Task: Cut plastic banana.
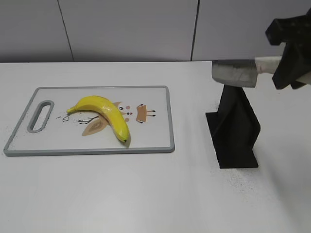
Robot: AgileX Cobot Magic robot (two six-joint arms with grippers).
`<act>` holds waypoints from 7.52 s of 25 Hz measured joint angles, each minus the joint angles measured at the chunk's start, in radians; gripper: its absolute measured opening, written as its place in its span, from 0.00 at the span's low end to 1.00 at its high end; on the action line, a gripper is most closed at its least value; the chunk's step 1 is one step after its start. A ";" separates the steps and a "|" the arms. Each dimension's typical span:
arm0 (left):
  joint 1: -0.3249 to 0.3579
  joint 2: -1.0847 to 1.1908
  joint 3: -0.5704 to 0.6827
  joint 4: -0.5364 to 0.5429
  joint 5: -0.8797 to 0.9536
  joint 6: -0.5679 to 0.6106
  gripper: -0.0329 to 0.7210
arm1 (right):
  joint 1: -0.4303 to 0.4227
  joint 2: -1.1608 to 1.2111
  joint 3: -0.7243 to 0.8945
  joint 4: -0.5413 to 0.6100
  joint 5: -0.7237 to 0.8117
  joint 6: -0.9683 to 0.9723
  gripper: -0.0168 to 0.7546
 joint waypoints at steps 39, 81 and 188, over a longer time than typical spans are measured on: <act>-0.141 1.483 -0.836 -0.472 -0.058 1.351 0.72 | 0.000 0.611 -0.568 0.410 -0.020 -1.636 0.24; -0.207 1.715 -0.875 -0.416 -0.140 1.373 0.04 | 0.001 0.731 -0.644 0.356 -0.065 -1.725 0.24; -0.090 1.401 -0.968 -0.041 0.137 -0.008 0.83 | 0.004 0.245 -0.303 -0.039 -0.028 -0.181 0.23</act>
